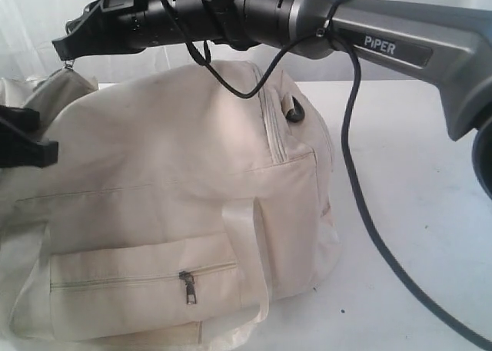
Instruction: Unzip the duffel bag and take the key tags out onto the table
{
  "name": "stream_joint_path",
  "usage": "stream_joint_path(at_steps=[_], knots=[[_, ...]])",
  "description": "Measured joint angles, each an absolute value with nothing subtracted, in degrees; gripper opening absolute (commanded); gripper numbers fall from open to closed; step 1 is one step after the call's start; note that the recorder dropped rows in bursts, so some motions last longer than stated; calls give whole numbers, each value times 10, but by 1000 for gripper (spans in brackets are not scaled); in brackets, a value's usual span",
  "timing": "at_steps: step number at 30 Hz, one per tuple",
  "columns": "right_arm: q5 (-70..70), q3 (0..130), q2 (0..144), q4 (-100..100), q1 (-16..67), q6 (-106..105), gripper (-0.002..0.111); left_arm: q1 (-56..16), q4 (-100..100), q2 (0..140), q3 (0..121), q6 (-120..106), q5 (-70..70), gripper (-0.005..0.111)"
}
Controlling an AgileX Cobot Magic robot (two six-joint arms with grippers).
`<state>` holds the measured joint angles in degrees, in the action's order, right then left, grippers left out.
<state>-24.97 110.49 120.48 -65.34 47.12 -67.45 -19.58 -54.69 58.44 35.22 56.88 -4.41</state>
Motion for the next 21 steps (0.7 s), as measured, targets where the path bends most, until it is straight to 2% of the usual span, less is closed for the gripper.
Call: stream_joint_path(at_steps=[3, 9, 15, 21], knots=[[-287, 1105, 1204, -648, 469, -671, 0, -200, -555, 587, 302, 566, -131, 0], [-362, 1102, 1204, -622, 469, -667, 0, -204, -555, 587, 290, 577, -41, 0], [-415, 1102, 1196, -418, 468, -531, 0, -208, -559, 587, 290, 595, 16, 0], [-422, 1102, 1195, -375, 469, -493, 0, -210, -566, 587, 310, 603, 53, 0]])
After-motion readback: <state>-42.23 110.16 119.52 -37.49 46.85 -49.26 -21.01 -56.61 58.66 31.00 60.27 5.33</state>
